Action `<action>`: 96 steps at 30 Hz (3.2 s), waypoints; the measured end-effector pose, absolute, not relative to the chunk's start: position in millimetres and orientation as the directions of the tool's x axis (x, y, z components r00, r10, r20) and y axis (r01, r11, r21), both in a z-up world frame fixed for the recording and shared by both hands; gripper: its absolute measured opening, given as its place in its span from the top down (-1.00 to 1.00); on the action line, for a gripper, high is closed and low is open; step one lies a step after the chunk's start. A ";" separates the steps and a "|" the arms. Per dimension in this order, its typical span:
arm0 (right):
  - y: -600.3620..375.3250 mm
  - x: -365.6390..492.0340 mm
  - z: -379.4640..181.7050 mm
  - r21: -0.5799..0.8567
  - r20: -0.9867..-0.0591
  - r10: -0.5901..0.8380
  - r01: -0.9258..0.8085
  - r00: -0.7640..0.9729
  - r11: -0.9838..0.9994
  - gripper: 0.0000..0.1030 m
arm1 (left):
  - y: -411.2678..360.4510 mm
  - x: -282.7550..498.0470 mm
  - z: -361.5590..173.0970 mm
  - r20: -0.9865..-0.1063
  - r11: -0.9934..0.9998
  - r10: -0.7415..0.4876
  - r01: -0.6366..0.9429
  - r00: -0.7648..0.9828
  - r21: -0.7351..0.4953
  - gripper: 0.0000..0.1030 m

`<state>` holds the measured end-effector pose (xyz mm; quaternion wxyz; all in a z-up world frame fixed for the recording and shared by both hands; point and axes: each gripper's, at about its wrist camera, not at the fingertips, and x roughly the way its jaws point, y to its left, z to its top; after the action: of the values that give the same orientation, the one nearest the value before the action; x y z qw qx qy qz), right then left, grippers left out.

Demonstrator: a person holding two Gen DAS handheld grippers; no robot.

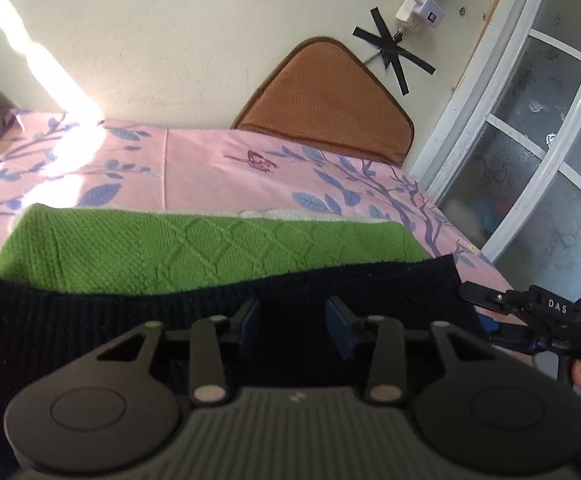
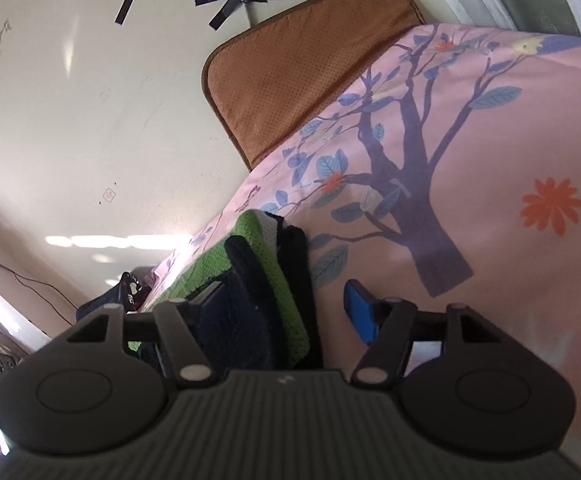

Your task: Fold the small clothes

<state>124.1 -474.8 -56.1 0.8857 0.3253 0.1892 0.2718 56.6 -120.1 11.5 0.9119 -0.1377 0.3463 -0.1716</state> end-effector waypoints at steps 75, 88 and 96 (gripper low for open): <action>-206.3 34.1 4.7 0.082 -0.252 0.880 -0.897 0.403 0.434 0.62 | 53.2 71.5 33.3 -0.605 0.918 -0.269 0.009 0.749 -0.397 -0.46; -180.8 33.9 -14.9 0.162 -0.290 0.927 -0.942 0.239 0.294 0.35 | 44.2 54.0 41.7 -0.623 0.959 -0.172 -0.016 0.763 -0.284 -0.66; -277.1 29.3 14.3 0.207 -0.059 0.931 -0.908 0.360 0.364 0.12 | 55.1 26.6 52.8 -0.592 0.938 -0.212 -0.009 0.777 -0.347 -0.85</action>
<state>29.3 -277.1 14.3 0.8216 0.0695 0.0830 0.5597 26.6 55.1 52.8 0.9276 -0.1677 0.3292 -0.0548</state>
